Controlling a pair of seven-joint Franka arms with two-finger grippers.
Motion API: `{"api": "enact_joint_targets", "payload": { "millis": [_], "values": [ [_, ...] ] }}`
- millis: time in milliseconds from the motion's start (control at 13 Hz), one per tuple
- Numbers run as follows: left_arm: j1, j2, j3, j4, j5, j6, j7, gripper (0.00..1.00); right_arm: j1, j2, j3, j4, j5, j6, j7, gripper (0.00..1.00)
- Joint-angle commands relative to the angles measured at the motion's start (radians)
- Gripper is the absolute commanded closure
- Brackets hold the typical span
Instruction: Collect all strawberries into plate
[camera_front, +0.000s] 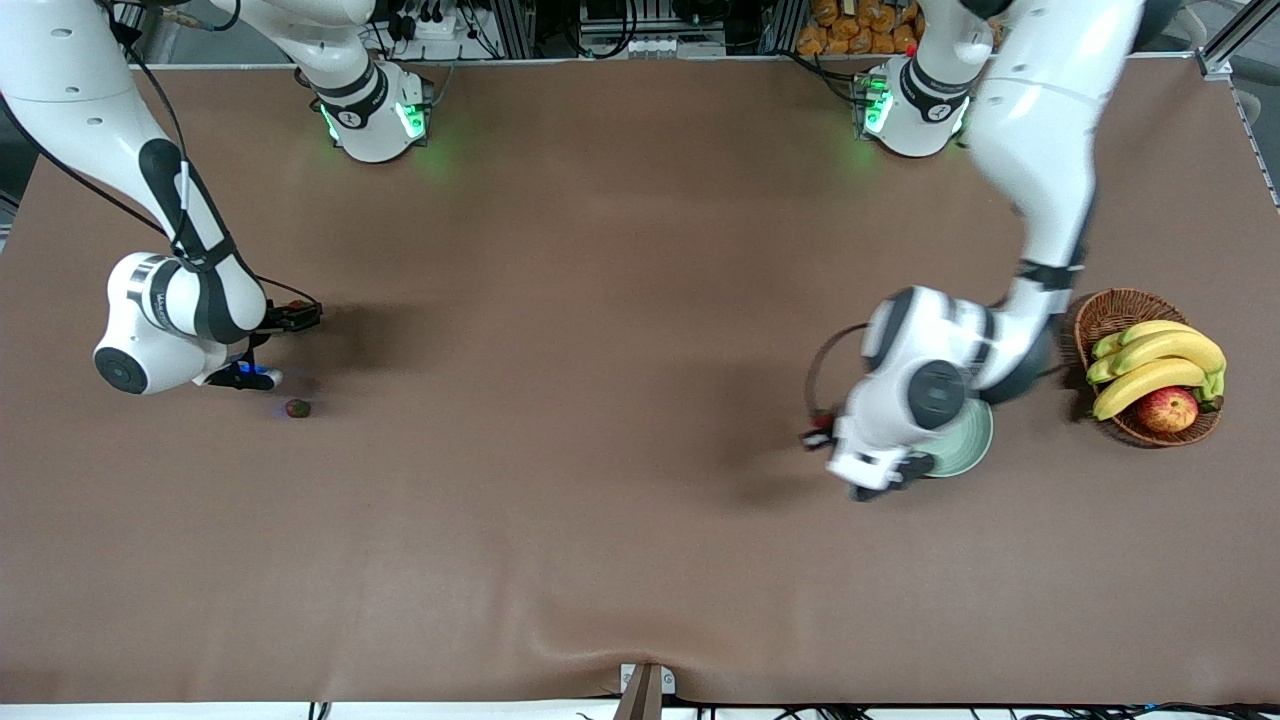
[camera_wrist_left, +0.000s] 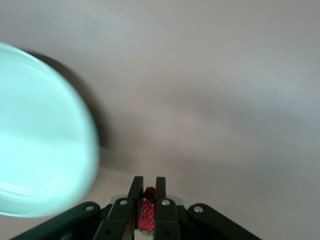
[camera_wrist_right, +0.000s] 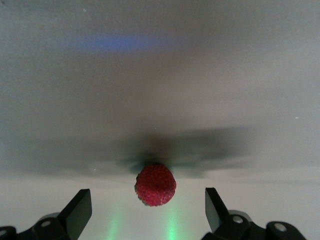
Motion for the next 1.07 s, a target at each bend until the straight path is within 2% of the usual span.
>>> {"api": "enact_joint_targets", "payload": {
  "millis": [0,77,153,230,307,690,920,997],
  "values": [
    [0.144,-0.033,-0.012,-0.023,0.023,-0.047,0.203,1.00,-0.017,0.000,0.011,-0.016,-0.011,0.011,-0.004,0.09],
    [0.187,-0.027,-0.012,-0.023,0.023,-0.047,0.283,1.00,-0.017,0.000,0.011,-0.016,-0.011,0.013,-0.004,0.47],
    [0.221,-0.019,-0.012,-0.023,0.031,-0.045,0.337,1.00,-0.018,0.000,0.011,-0.014,-0.011,0.013,-0.004,0.71],
    [0.252,-0.006,-0.012,-0.020,0.061,-0.041,0.365,1.00,-0.020,0.000,0.011,-0.014,-0.011,0.013,-0.004,0.89],
    [0.270,0.008,-0.015,-0.020,0.089,-0.035,0.369,1.00,-0.024,0.001,0.011,-0.016,-0.011,0.013,-0.004,1.00],
    [0.260,0.033,-0.018,-0.016,0.054,-0.031,0.351,1.00,-0.018,-0.015,0.015,0.027,-0.001,0.014,-0.071,1.00],
    [0.254,0.050,-0.018,-0.019,0.034,-0.028,0.351,0.97,-0.012,-0.025,0.079,0.149,0.005,0.010,-0.094,1.00],
    [0.254,0.051,-0.018,-0.019,0.034,-0.028,0.351,0.59,-0.009,-0.023,0.107,0.183,0.005,0.014,-0.113,1.00]
  ]
}}
